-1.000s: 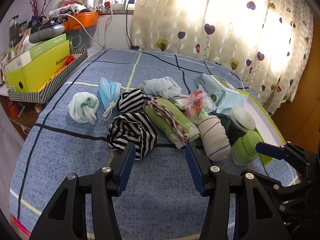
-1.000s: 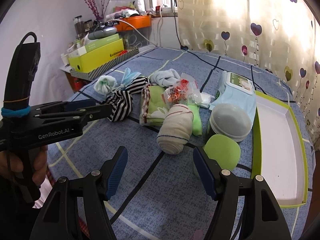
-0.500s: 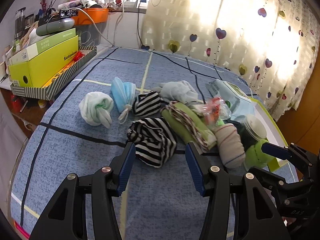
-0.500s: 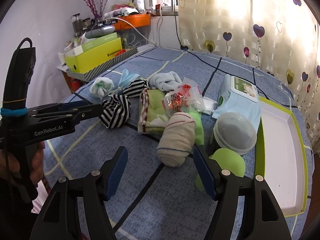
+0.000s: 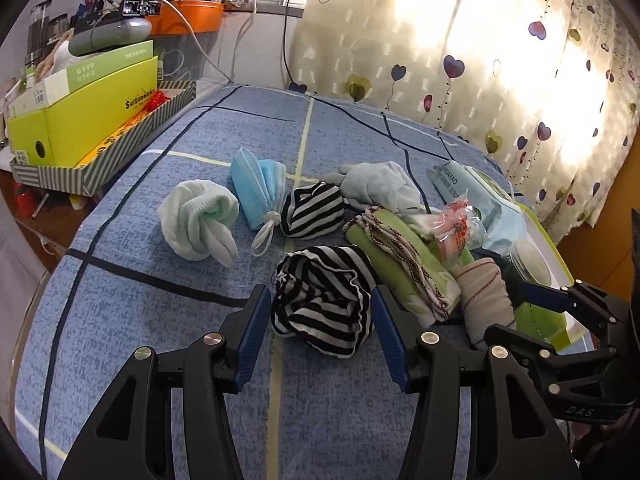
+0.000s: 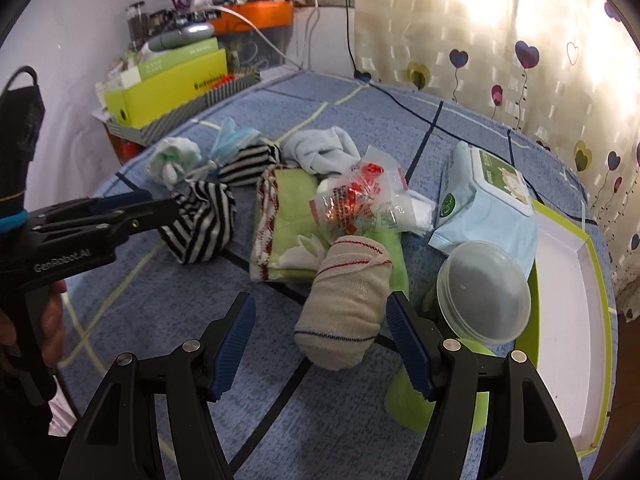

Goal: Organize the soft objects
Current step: 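Grasp the striped sock ball with left tool while right tool grasps the white rolled sock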

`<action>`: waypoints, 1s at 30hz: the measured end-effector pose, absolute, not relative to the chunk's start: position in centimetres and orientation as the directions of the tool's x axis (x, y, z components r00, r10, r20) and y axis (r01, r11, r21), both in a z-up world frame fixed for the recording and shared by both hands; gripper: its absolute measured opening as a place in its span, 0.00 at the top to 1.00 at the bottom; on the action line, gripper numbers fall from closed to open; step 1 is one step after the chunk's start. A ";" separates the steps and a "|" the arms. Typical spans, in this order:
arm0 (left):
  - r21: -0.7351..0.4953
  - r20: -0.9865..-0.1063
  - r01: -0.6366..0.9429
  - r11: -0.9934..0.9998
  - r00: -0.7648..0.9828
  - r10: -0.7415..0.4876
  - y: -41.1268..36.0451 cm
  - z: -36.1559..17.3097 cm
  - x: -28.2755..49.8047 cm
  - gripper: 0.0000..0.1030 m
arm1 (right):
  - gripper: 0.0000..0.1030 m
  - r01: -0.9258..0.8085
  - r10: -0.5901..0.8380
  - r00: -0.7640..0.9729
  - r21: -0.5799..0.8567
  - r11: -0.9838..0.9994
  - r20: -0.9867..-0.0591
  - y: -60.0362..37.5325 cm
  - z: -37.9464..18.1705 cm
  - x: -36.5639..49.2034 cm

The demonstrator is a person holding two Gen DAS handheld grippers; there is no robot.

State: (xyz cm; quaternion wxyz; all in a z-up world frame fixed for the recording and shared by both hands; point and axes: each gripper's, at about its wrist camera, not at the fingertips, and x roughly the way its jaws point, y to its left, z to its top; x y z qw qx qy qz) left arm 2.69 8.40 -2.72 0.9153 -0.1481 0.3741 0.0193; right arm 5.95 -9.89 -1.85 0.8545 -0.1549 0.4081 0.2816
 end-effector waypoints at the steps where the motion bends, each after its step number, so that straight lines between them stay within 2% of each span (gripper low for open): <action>1: -0.258 -0.691 -0.144 0.955 0.718 -0.079 8.4 -2.8 2.8 0.49 | 0.34 -0.605 0.344 0.506 -0.042 0.795 -0.791 -9.7 -2.1 6.2; 15: -0.262 -0.725 -0.117 0.958 0.679 -0.115 8.7 -4.7 5.1 0.49 | 0.34 -0.583 0.222 0.492 -0.129 0.802 -0.842 -8.0 -4.3 8.6; 16: -0.265 -0.727 -0.109 0.958 0.676 -0.124 8.5 -4.9 5.2 0.49 | 0.35 -0.585 0.222 0.489 -0.128 0.801 -0.843 -7.9 -4.4 8.7; 17: -0.268 -0.728 -0.103 0.958 0.672 -0.132 8.4 -4.9 5.3 0.49 | 0.43 -0.583 0.218 0.493 -0.134 0.801 -0.842 -7.9 -4.4 8.7; 19: -0.270 -0.733 -0.094 0.958 0.665 -0.141 8.0 -5.1 5.5 0.48 | 0.52 -0.574 0.204 0.506 -0.151 0.805 -0.838 -8.0 -4.4 8.7; 30: -0.207 -0.752 -0.091 0.974 0.651 -0.099 5.7 -5.3 6.3 0.49 | 0.53 -0.588 0.286 0.506 -0.082 0.805 -0.814 -9.4 -3.1 7.6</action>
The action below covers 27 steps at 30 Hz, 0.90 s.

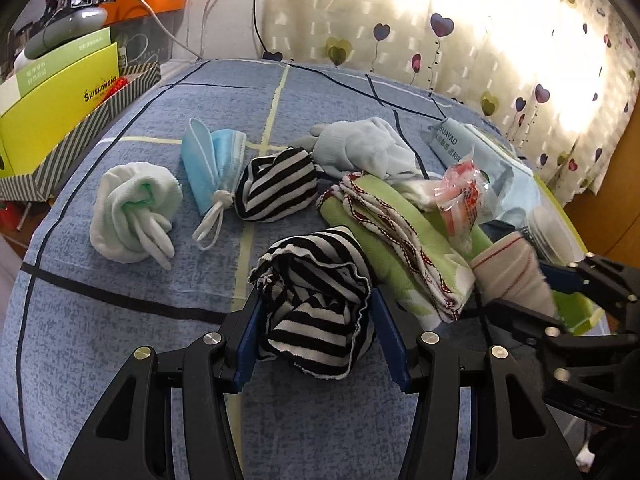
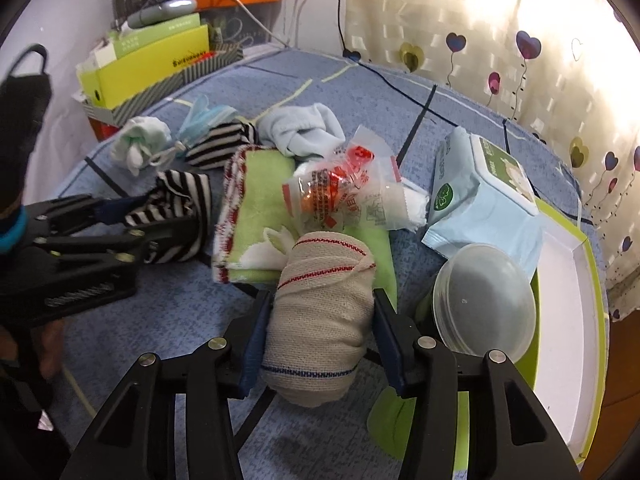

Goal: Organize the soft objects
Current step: 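Grasp the striped sock ball with left tool while right tool grasps the white rolled sock, then carry both socks into the white box and open both tools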

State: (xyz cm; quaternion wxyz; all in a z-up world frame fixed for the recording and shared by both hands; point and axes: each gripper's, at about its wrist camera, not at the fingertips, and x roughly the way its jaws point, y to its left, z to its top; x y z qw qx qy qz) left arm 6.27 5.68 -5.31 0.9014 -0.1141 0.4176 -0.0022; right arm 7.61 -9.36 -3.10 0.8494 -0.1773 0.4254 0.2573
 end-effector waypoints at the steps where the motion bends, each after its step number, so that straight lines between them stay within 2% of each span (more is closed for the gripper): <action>1: -0.205 -0.753 -0.093 0.974 0.651 -0.096 5.7 -5.3 6.3 0.49 | 0.53 -0.590 0.295 0.507 -0.077 0.804 -0.810 -9.4 -2.9 7.5; 3: -0.198 -0.752 -0.096 0.975 0.653 -0.089 5.6 -5.3 6.3 0.51 | 0.53 -0.595 0.316 0.513 -0.065 0.801 -0.798 -9.7 -2.4 7.0; 4: -0.199 -0.751 -0.098 0.975 0.655 -0.087 5.5 -5.3 6.2 0.56 | 0.53 -0.597 0.328 0.517 -0.058 0.800 -0.791 -9.9 -2.0 6.7; 5: -0.196 -0.753 -0.103 0.975 0.653 -0.082 5.6 -5.4 6.2 0.69 | 0.53 -0.599 0.334 0.519 -0.055 0.799 -0.787 -10.0 -1.8 6.6; 8: -0.233 -0.748 -0.106 0.967 0.654 -0.109 6.0 -5.5 5.7 0.80 | 0.53 -0.600 0.349 0.525 -0.047 0.799 -0.777 -10.3 -1.3 6.1; 16: -0.254 -0.723 -0.100 0.962 0.680 -0.121 5.6 -4.3 3.5 0.82 | 0.53 -0.592 0.383 0.545 -0.018 0.806 -0.746 -11.4 -0.3 5.0; 27: -0.241 -0.644 -0.073 0.968 0.758 -0.103 4.5 0.2 1.2 0.82 | 0.53 -0.585 0.432 0.588 0.009 0.811 -0.684 -12.9 1.7 3.5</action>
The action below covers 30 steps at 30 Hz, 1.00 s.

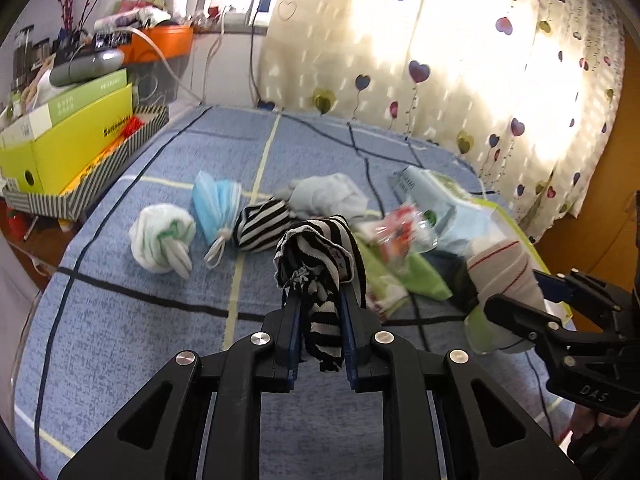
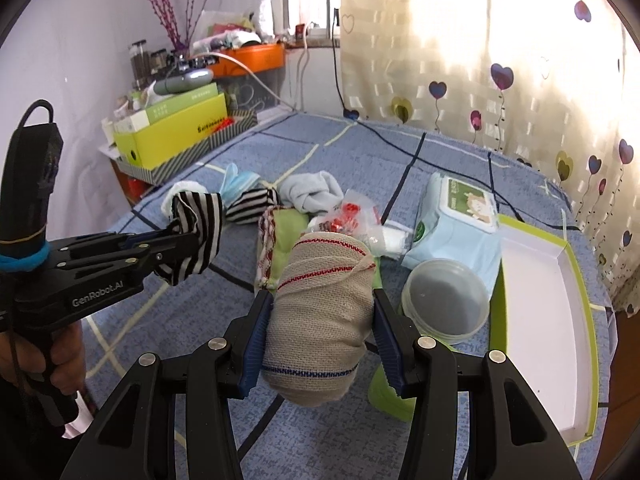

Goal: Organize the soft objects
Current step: 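Carry both socks into the white box and open both tools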

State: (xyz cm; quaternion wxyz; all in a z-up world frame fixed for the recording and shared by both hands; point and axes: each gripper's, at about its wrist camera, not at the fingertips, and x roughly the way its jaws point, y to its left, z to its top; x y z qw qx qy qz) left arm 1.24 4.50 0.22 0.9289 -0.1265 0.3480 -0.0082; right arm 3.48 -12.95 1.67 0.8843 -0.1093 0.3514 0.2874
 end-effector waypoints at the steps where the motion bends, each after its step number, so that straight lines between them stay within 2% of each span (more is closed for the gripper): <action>1: -0.239 -0.640 -0.066 0.969 0.761 -0.106 4.2 0.6 1.2 0.82 | 0.53 -0.583 0.433 0.592 0.009 0.812 -0.680 -13.2 1.8 3.4; 18: -0.180 -0.593 0.131 0.975 0.777 -0.214 -5.1 4.9 4.6 0.82 | 0.53 -0.440 0.394 0.709 0.070 0.895 -0.584 -22.8 3.9 4.1; 30: -0.162 -0.622 0.289 0.944 0.713 -0.325 -14.1 4.9 8.2 0.82 | 0.53 -0.276 0.301 0.737 0.137 0.951 -0.605 -31.5 1.1 6.3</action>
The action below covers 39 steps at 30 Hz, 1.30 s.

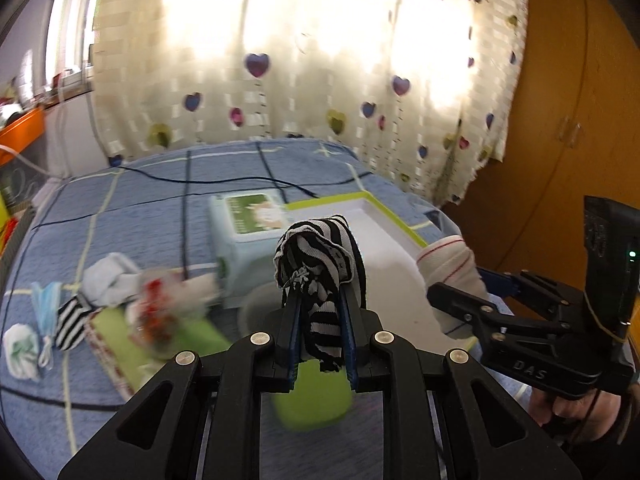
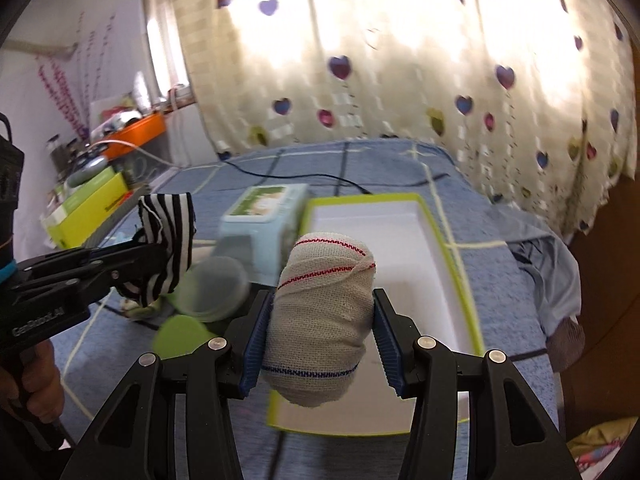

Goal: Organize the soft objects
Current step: 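Carry both socks into the white box and open both tools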

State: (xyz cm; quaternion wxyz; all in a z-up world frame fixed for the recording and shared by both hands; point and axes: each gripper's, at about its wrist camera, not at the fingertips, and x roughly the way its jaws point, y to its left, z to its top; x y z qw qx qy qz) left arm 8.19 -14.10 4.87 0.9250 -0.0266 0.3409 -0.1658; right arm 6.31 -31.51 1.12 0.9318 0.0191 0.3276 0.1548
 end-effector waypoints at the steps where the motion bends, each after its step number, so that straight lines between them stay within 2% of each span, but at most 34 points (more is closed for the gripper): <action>1: -0.163 -0.628 0.297 0.941 0.705 -0.331 -14.7 4.7 8.5 0.82 | 0.53 -0.266 0.297 0.735 0.143 0.953 -0.610 -32.0 0.8 6.6; 16: -0.182 -0.721 0.366 0.912 0.581 -0.377 -21.2 1.3 12.4 0.82 | 0.53 -0.199 0.269 0.681 0.181 0.963 -0.681 -36.8 -3.7 10.8; 29: -0.157 -0.742 0.347 0.925 0.577 -0.342 -23.3 0.1 15.4 0.81 | 0.51 -0.225 0.312 0.670 0.216 0.950 -0.673 -37.5 -4.3 13.8; 30: -0.152 -0.742 0.348 0.925 0.578 -0.340 -23.4 0.1 15.6 0.80 | 0.50 -0.227 0.315 0.673 0.219 0.949 -0.670 -37.5 -4.3 13.9; 32: -0.166 -0.746 0.350 0.922 0.567 -0.350 -23.5 -0.2 15.9 0.77 | 0.39 -0.230 0.324 0.678 0.228 0.946 -0.659 -37.7 -4.2 13.9; 39: -0.180 -0.747 0.346 0.921 0.561 -0.357 -23.3 -0.2 16.1 0.73 | 0.39 -0.223 0.314 0.706 0.223 0.949 -0.635 -38.2 -3.4 13.2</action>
